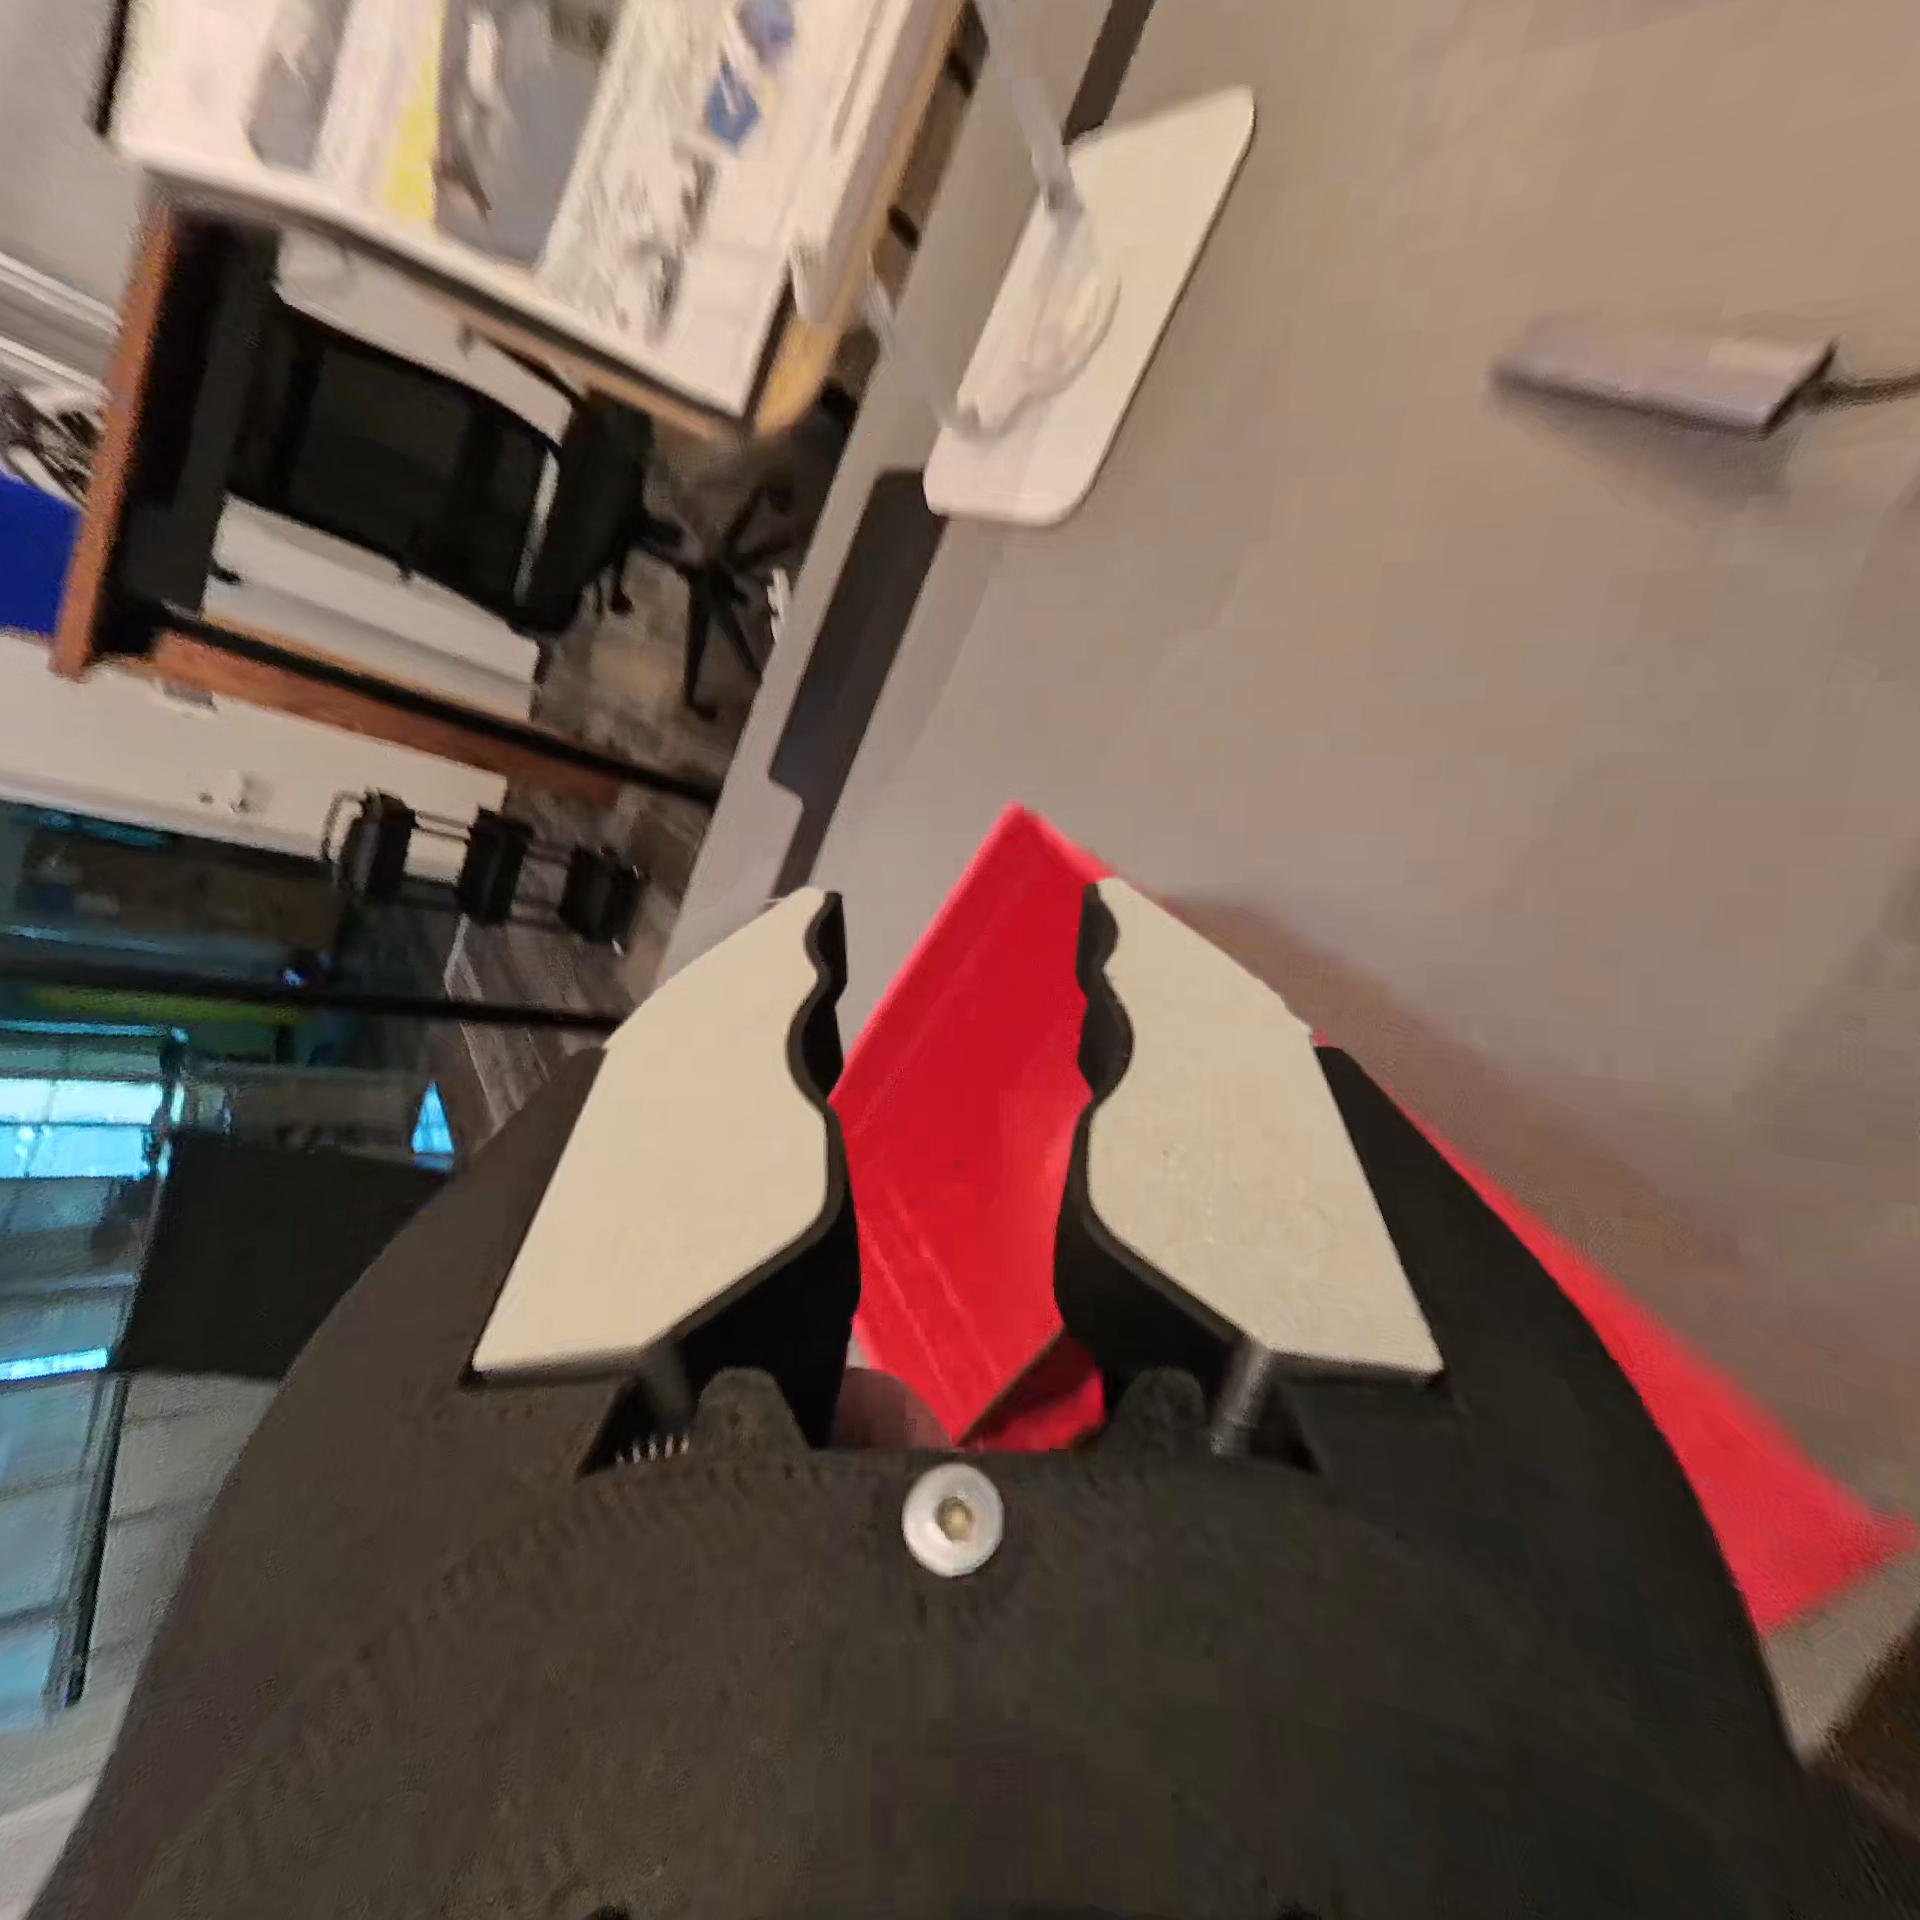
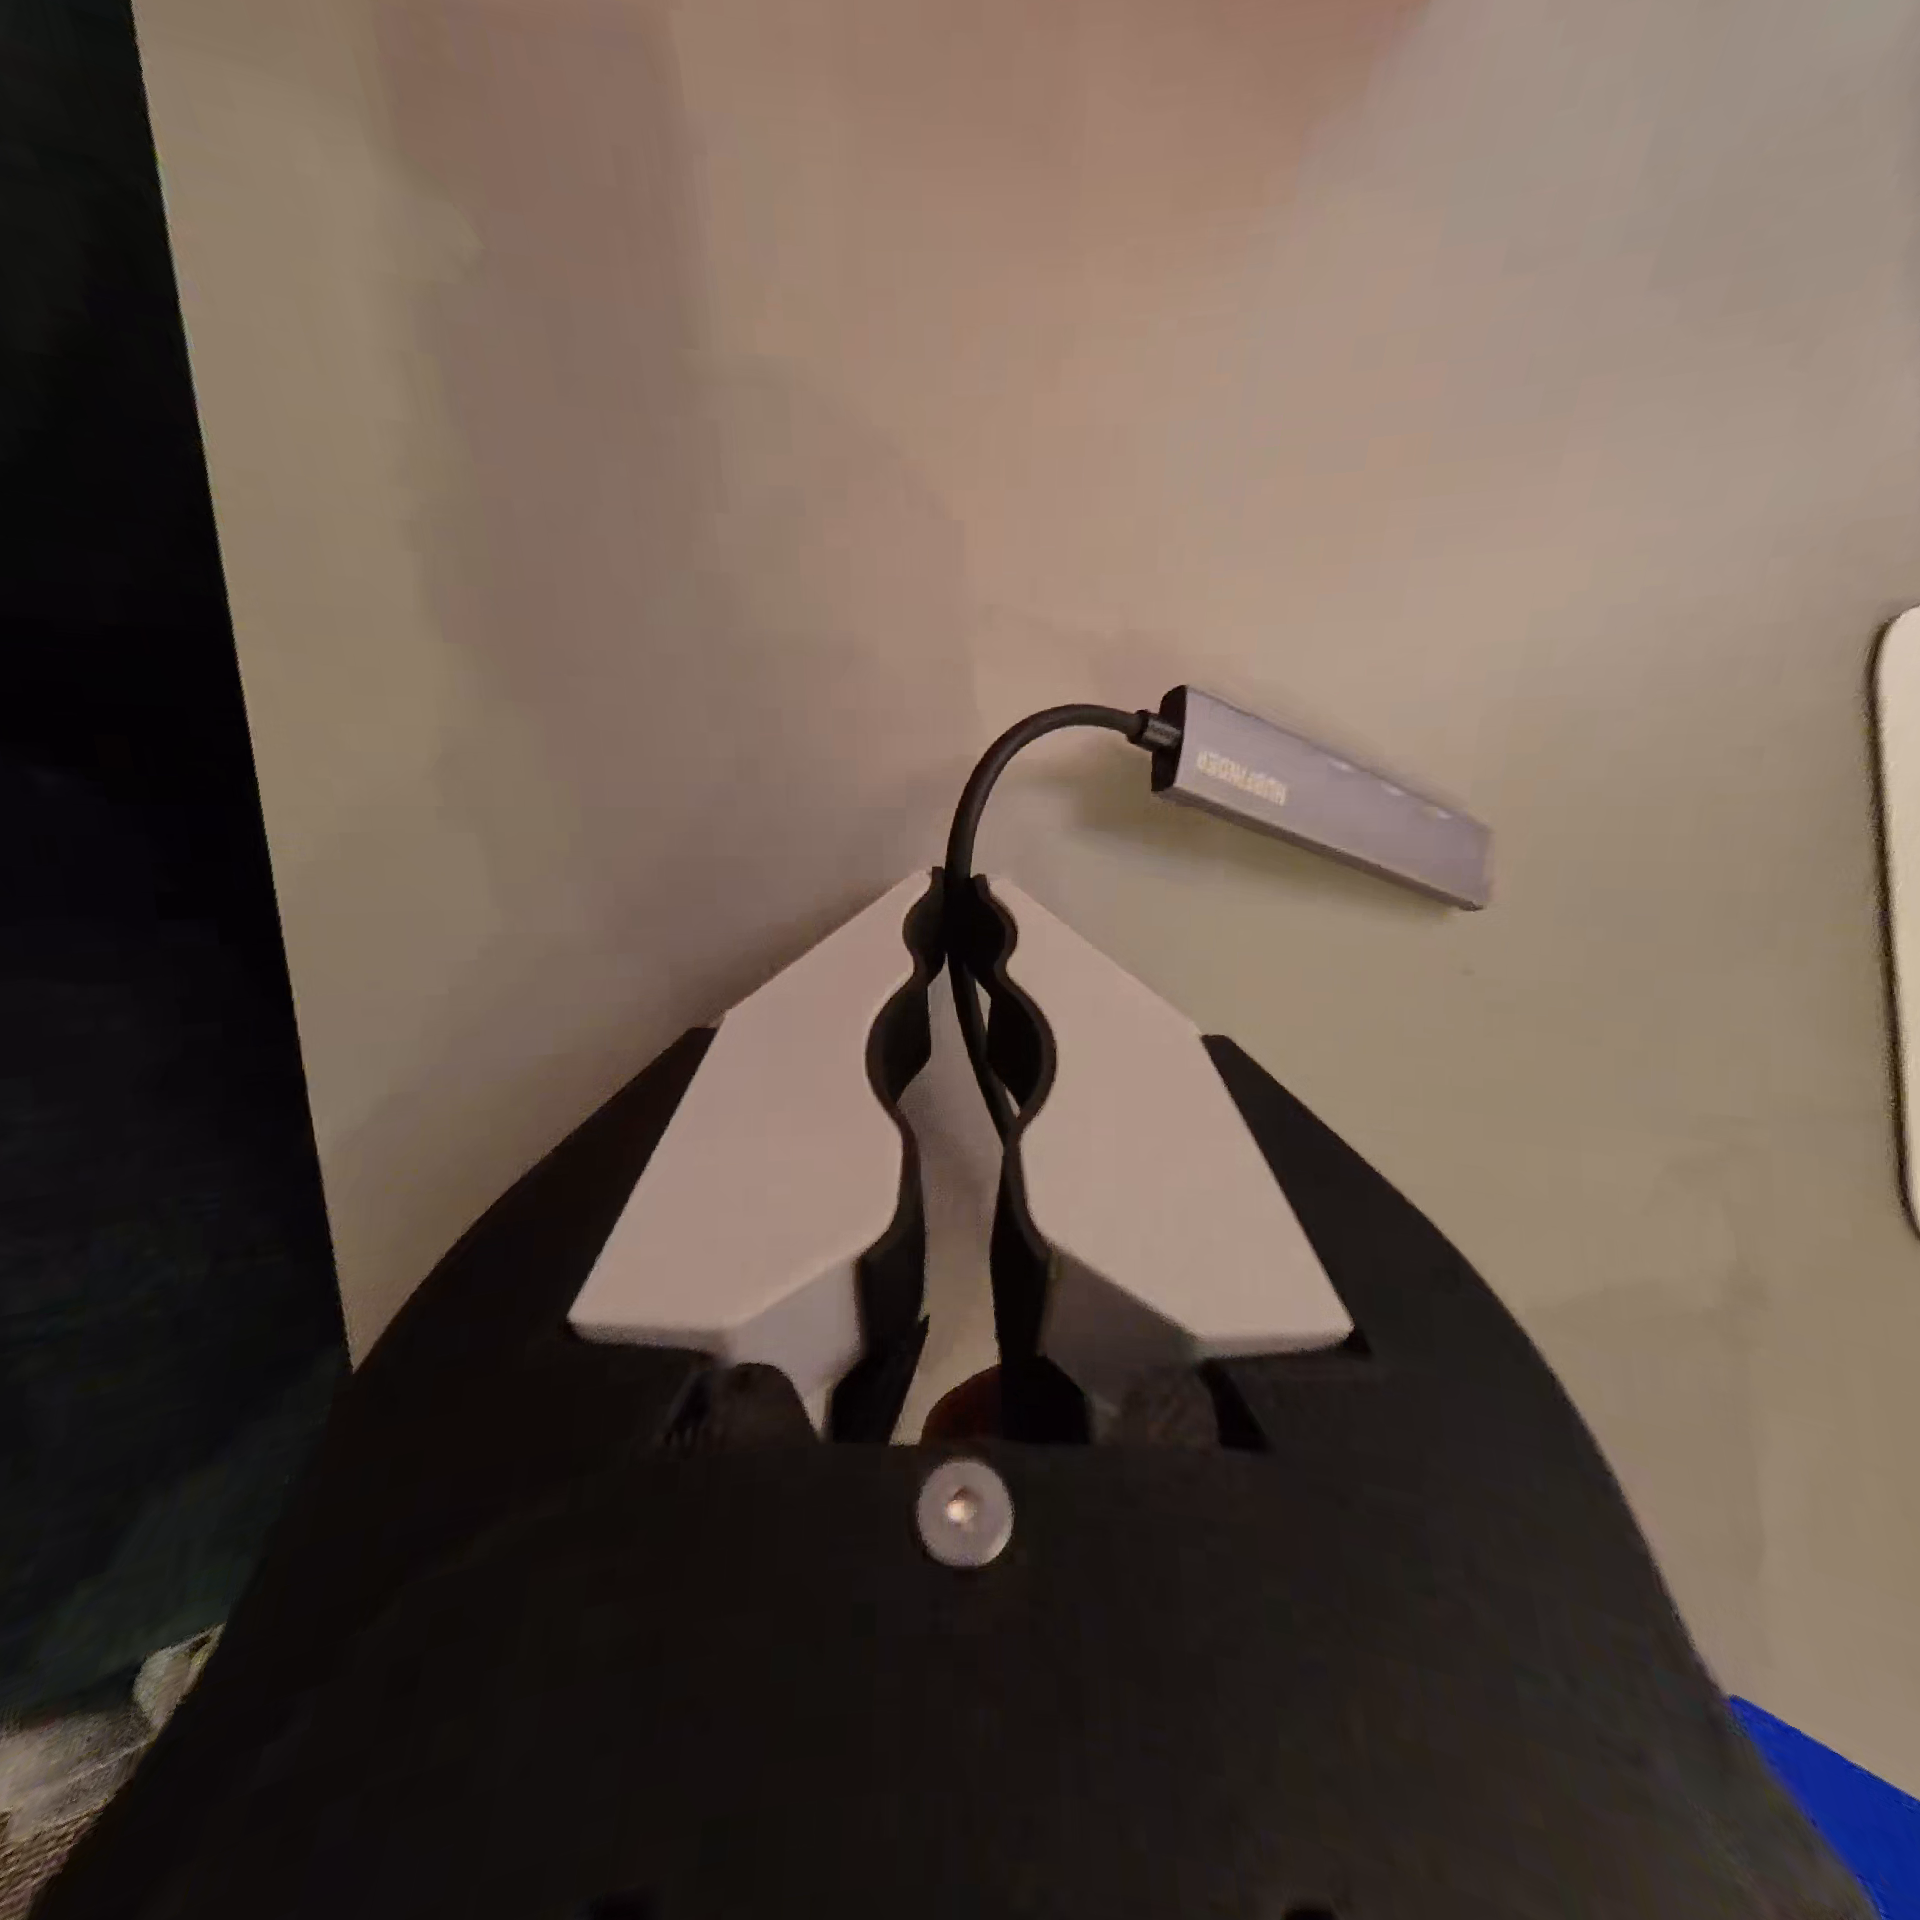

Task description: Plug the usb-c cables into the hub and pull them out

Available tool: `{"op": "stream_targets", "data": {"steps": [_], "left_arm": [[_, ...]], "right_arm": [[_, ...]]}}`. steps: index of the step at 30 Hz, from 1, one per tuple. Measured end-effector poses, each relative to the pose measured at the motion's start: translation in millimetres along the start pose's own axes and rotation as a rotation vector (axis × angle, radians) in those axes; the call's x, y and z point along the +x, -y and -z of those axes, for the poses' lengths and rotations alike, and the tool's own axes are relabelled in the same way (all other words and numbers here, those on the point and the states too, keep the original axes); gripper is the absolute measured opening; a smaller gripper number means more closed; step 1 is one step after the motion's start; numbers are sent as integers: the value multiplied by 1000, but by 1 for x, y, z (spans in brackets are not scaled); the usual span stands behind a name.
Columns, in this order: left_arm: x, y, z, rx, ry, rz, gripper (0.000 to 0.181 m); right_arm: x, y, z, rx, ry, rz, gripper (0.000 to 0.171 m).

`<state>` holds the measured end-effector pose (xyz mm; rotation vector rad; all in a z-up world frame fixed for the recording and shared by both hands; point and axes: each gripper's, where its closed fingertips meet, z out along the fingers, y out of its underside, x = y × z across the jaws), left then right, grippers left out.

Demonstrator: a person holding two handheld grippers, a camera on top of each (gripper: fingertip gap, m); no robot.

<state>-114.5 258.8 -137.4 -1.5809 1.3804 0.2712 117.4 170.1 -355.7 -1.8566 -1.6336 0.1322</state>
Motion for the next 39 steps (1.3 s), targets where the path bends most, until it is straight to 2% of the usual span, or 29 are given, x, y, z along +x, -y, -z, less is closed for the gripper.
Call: {"op": "stream_targets", "data": {"steps": [4,10,14,20,23,28,34,39], "left_arm": [[3,-63,17,-199,-60,4,41],[40,-161,30,-507,-182,66,39],[61,-203,37,-629,-219,99,41],[86,-244,37,-745,-313,200,41],[85,-245,28,-708,-306,210,8],[77,-228,27,-646,-268,150,4],[48,-175,28,-391,-174,247,3],[16,-139,30,-247,-62,294,3]], "right_arm": [[-5,-7,0,2,45,-65,2],[-1,-16,7,-33,21,-72,14],[2,-20,11,-49,12,-93,23],[5,-14,17,-17,-2,-106,23],[5,-13,18,-16,-14,-103,22],[8,-15,20,-10,-34,-116,19],[13,-10,23,17,-46,-128,17],[16,-5,27,41,-62,-133,17]]}}
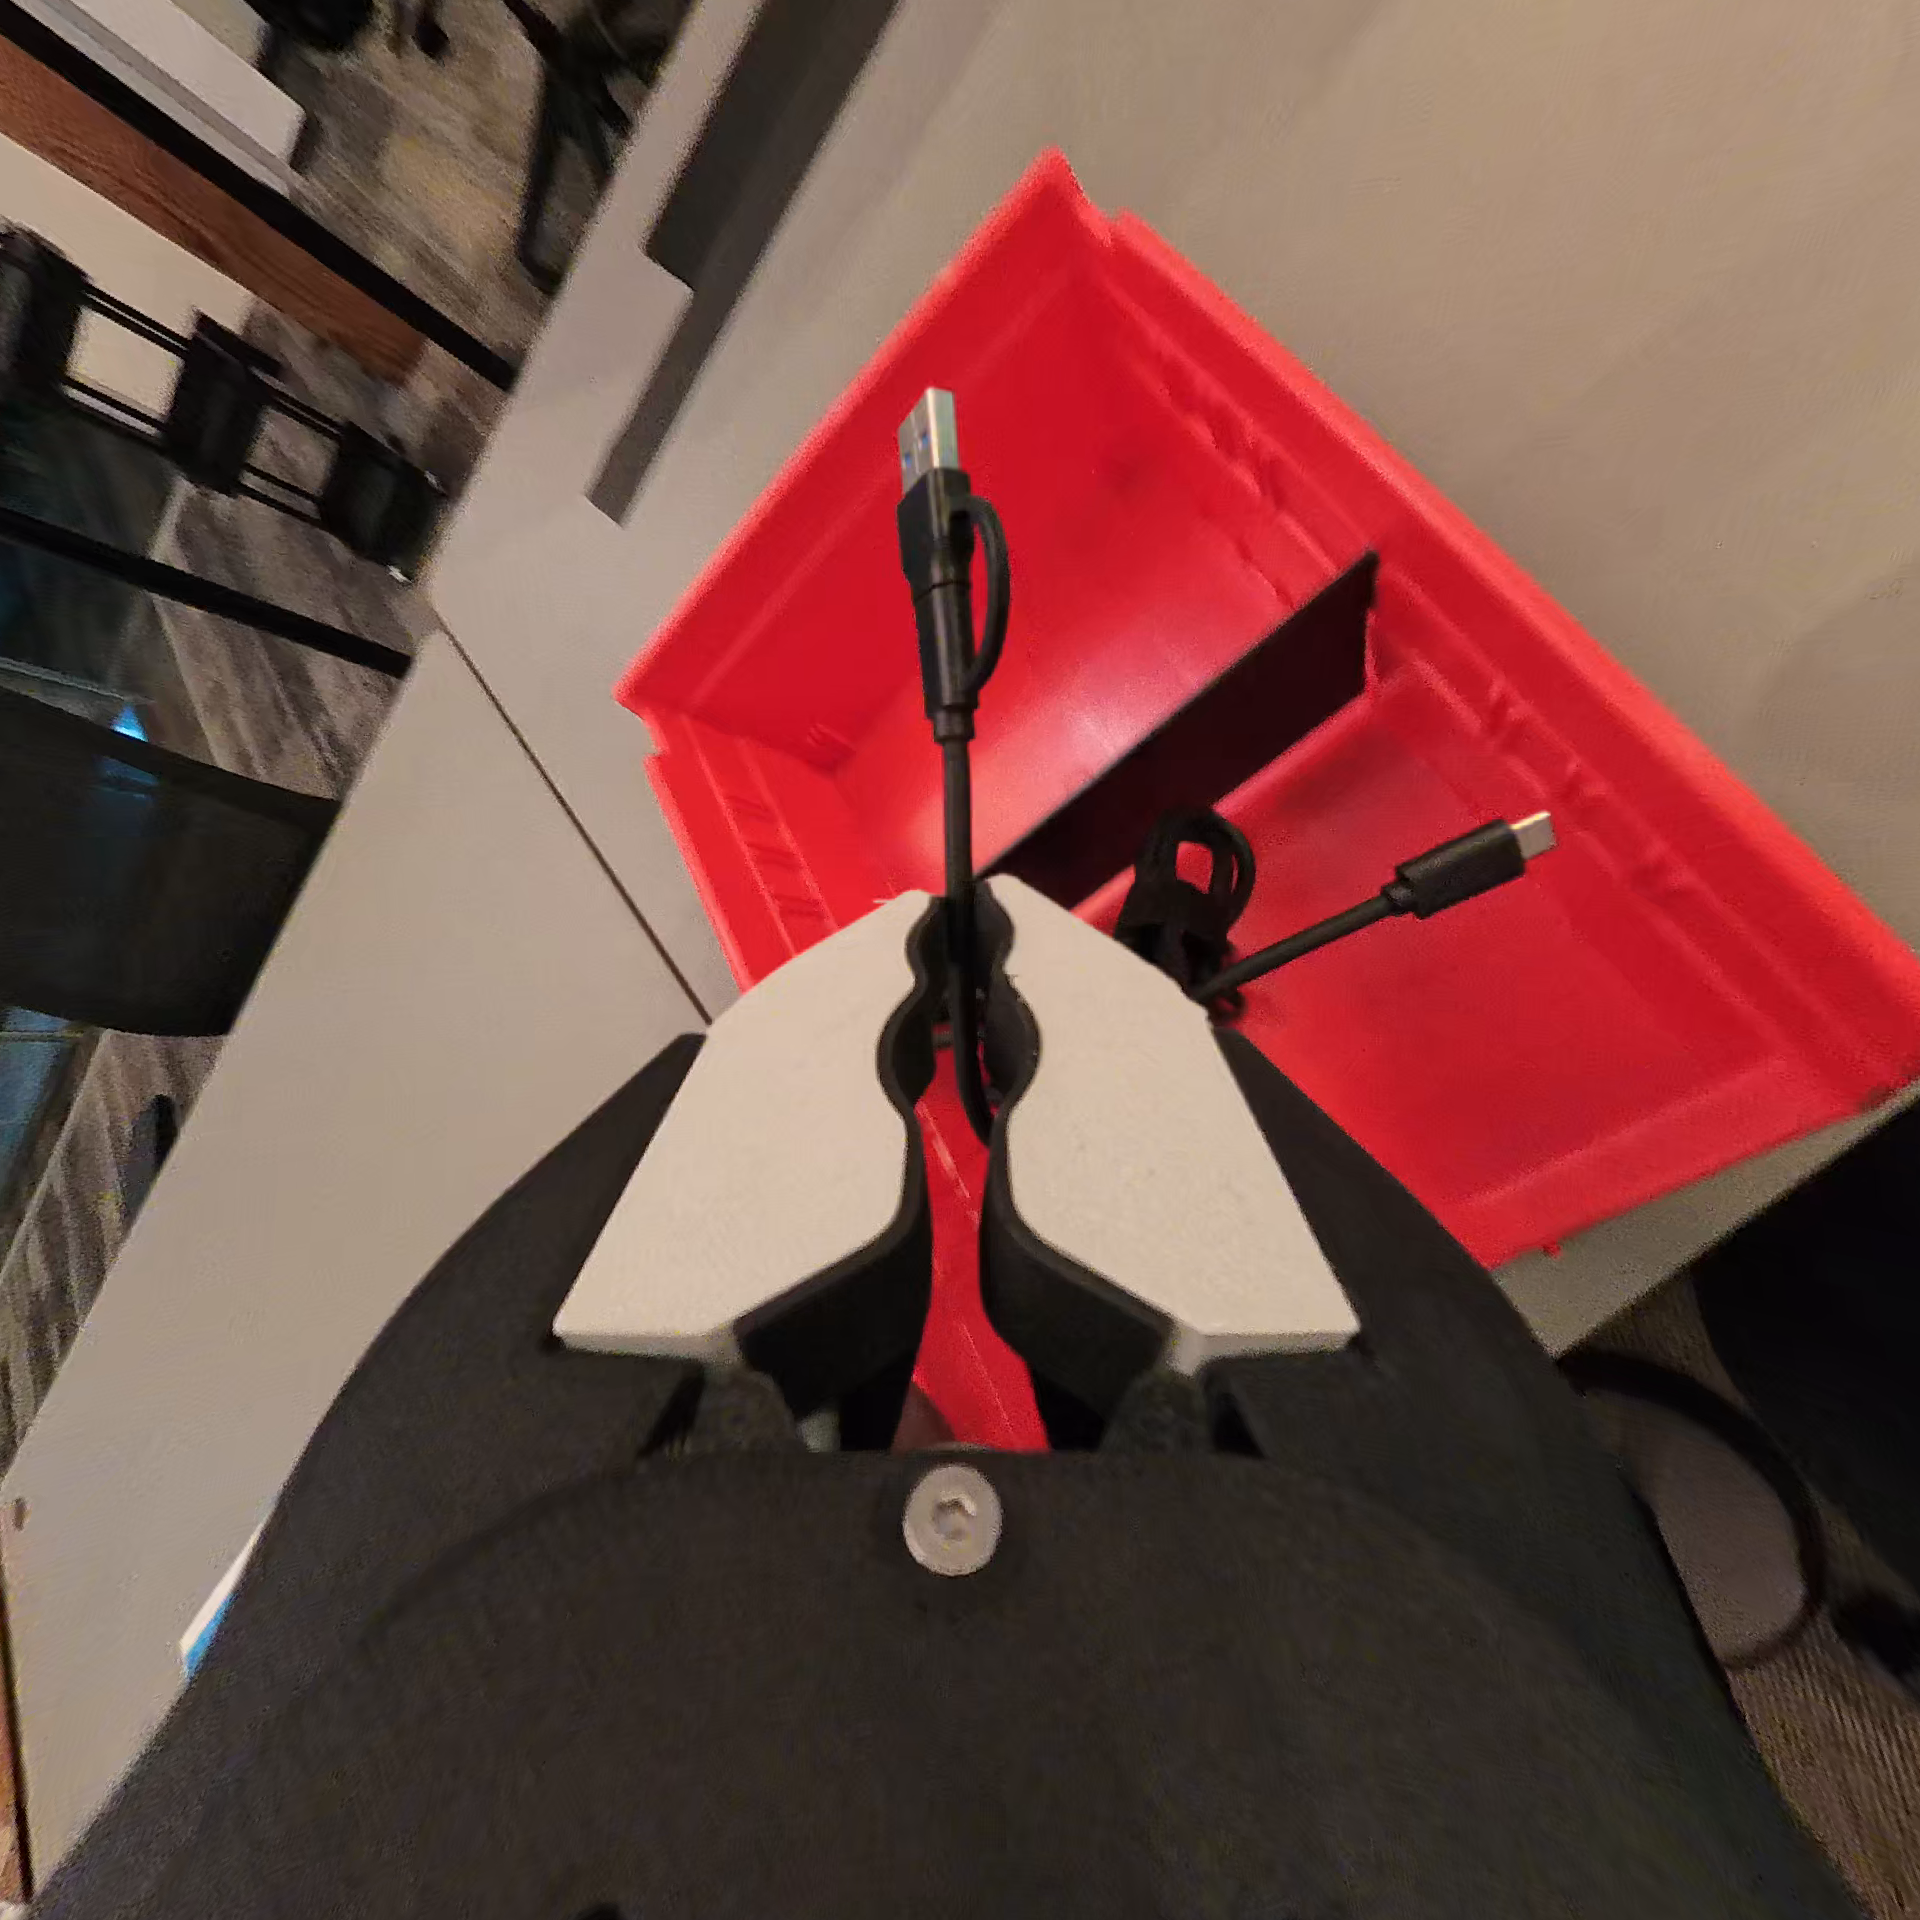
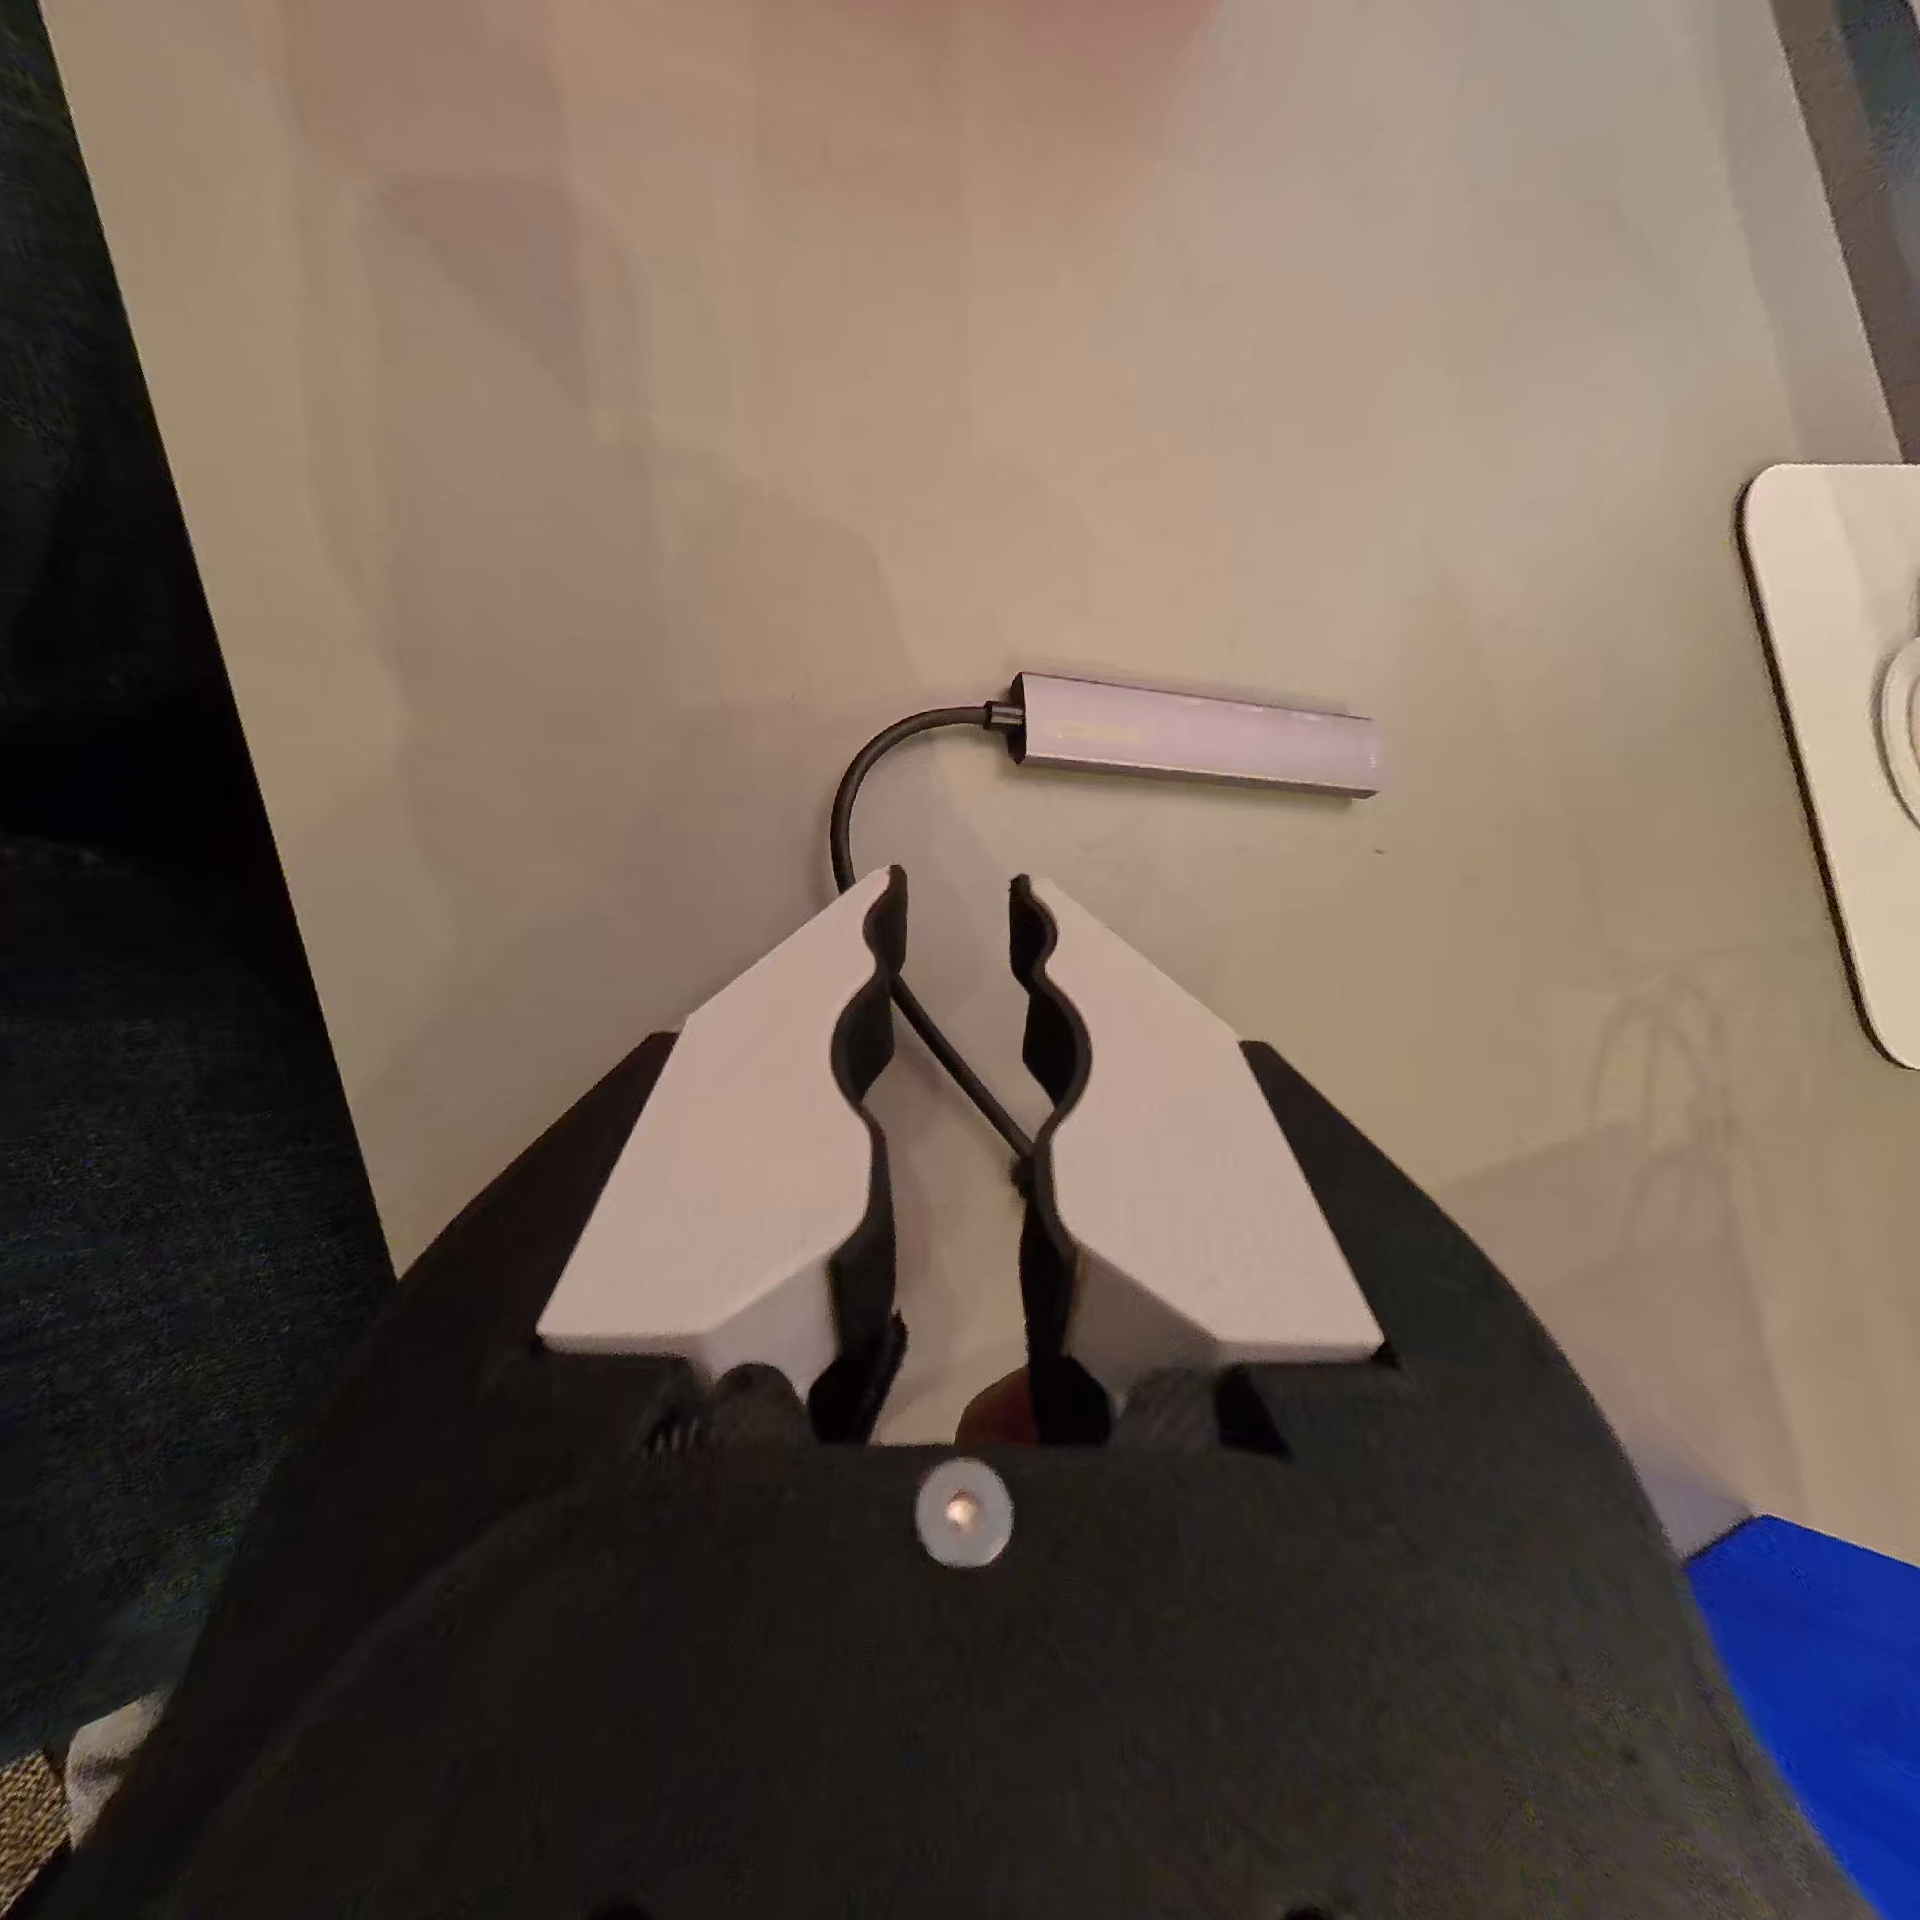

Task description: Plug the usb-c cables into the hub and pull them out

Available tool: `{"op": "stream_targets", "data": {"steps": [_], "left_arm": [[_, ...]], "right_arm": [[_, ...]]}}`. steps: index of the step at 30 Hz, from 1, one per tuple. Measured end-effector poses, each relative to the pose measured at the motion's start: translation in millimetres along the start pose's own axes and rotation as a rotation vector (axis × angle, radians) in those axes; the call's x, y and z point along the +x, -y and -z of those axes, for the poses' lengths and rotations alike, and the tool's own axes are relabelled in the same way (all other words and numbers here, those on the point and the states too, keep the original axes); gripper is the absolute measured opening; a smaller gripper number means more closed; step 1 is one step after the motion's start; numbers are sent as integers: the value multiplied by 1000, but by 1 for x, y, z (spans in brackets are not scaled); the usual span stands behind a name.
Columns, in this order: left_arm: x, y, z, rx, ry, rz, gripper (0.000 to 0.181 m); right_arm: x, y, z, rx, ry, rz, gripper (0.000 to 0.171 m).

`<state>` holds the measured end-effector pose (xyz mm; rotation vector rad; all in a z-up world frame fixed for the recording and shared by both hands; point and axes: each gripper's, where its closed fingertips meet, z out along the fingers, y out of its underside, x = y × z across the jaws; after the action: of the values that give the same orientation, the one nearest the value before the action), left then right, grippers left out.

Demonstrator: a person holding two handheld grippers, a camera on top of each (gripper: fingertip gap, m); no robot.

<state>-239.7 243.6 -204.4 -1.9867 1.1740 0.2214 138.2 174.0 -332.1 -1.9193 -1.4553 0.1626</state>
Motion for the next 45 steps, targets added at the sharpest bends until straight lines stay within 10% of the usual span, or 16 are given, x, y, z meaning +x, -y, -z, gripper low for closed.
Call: {"op": "stream_targets", "data": {"steps": [11,28,45], "left_arm": [[-44,67,26,165,192,18,4],[-26,5,-56,-98,170,-18,4],[-18,-28,-26,-124,68,77,42]], "right_arm": [[2,4,4,18,-8,-9,16],[1,8,5,38,-6,-18,16],[-4,9,4,34,3,-7,16]]}}
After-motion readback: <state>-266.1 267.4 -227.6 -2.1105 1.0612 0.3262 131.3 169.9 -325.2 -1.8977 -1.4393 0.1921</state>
